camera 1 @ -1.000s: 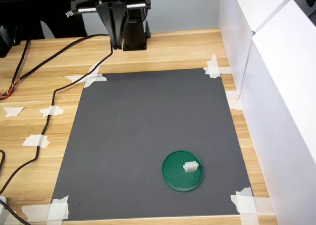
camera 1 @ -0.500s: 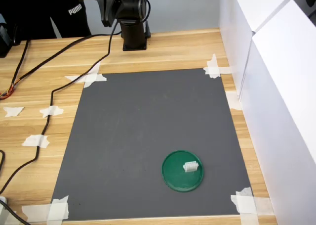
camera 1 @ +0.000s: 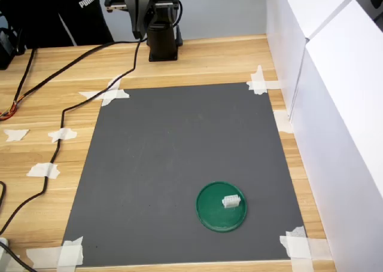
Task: Grasp a white terminal and put it on the green lid.
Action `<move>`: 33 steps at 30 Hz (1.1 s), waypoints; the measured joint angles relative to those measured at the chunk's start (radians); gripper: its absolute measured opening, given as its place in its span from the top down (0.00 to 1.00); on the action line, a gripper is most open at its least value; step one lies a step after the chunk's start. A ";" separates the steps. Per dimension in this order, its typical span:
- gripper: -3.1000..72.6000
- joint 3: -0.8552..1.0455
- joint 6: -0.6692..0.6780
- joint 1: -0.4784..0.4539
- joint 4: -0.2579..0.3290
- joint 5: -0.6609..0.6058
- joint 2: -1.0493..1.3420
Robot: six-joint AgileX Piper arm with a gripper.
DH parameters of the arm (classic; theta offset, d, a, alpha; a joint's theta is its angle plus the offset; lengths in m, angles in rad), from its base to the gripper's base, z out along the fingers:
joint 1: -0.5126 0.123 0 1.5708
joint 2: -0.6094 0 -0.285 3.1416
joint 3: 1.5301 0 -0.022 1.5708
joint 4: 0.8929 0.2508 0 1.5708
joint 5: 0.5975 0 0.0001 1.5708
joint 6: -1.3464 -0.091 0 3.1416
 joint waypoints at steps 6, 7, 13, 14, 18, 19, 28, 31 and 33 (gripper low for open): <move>0.98 0.065 0.000 0.000 0.000 -0.001 0.003; 0.98 0.070 0.000 0.000 0.000 -0.002 0.003; 0.98 0.071 0.000 0.000 0.000 -0.005 0.003; 0.98 0.071 0.000 0.000 0.000 -0.005 0.003; 0.98 0.071 0.000 0.000 0.000 -0.005 0.003; 0.98 0.071 0.001 0.000 0.000 -0.005 0.003; 0.98 0.071 0.001 0.000 0.000 -0.005 0.003; 0.98 0.071 0.001 0.000 0.000 -0.005 0.003; 0.98 0.071 0.001 0.000 0.000 -0.005 0.003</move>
